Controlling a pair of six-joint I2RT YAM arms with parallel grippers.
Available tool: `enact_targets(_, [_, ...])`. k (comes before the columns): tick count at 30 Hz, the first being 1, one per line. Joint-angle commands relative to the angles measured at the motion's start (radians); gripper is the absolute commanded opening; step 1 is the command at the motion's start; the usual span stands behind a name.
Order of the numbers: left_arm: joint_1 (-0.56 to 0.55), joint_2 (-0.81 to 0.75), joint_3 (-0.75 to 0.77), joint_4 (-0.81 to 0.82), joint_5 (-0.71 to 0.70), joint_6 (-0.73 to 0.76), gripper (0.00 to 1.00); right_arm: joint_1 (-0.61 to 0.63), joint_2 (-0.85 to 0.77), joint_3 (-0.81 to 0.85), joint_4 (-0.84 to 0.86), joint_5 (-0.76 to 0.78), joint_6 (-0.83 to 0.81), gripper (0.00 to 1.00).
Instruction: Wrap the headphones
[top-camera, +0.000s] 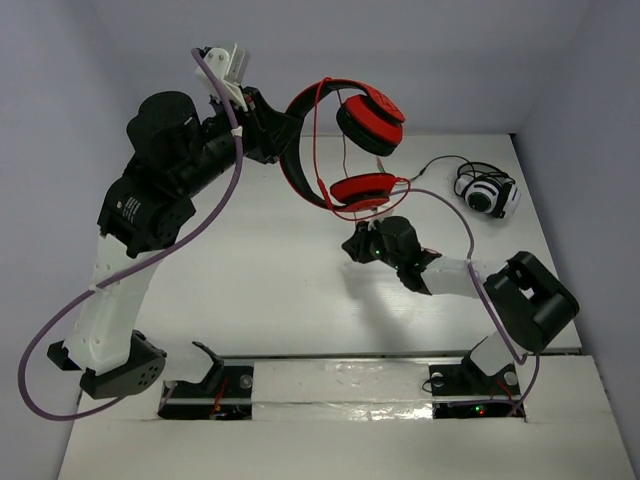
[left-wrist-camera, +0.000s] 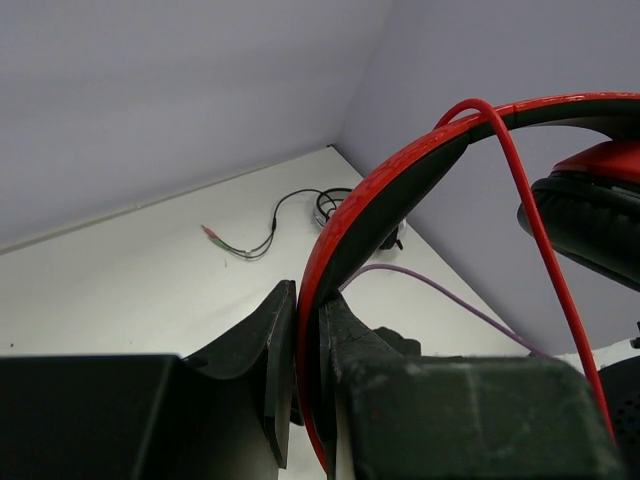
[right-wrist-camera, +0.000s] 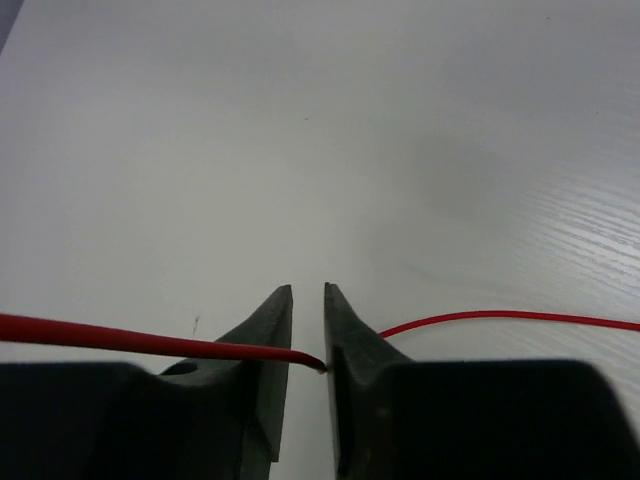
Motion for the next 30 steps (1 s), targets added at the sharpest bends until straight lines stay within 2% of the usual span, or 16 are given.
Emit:
enact_targets(1, [0.006,-0.008,0.055,0.085,-0.034,-0.01,0.0,-0.007,0.0,0.033,0.077,-0.042,0.027,0.23])
enact_targets(3, [0.006,-0.001,0.032,0.106,-0.058,-0.01,0.0,-0.007,-0.032,0.018,0.074,-0.082,0.061,0.07])
enact_targets(5, [0.006,0.012,0.004,0.122,-0.095,-0.013,0.0,-0.007,-0.064,0.004,0.069,-0.103,0.1,0.0])
enact_targets(11, [0.006,0.032,-0.1,0.207,-0.272,-0.021,0.0,0.03,-0.198,-0.048,-0.067,-0.111,0.139,0.0])
enact_targets(16, [0.019,0.076,-0.146,0.255,-0.403,-0.041,0.0,0.174,-0.273,-0.022,-0.291,-0.018,0.131,0.0])
enact_targets(23, [0.075,0.167,-0.128,0.28,-0.437,-0.07,0.0,0.3,-0.36,-0.033,-0.411,0.007,0.17,0.0])
enact_targets(25, [0.075,0.182,-0.132,0.284,-0.494,-0.066,0.0,0.311,-0.397,-0.033,-0.458,0.01,0.174,0.0])
enact_targets(30, [0.085,0.214,-0.246,0.348,-0.577,-0.052,0.0,0.395,-0.44,0.021,-0.63,0.027,0.171,0.0])
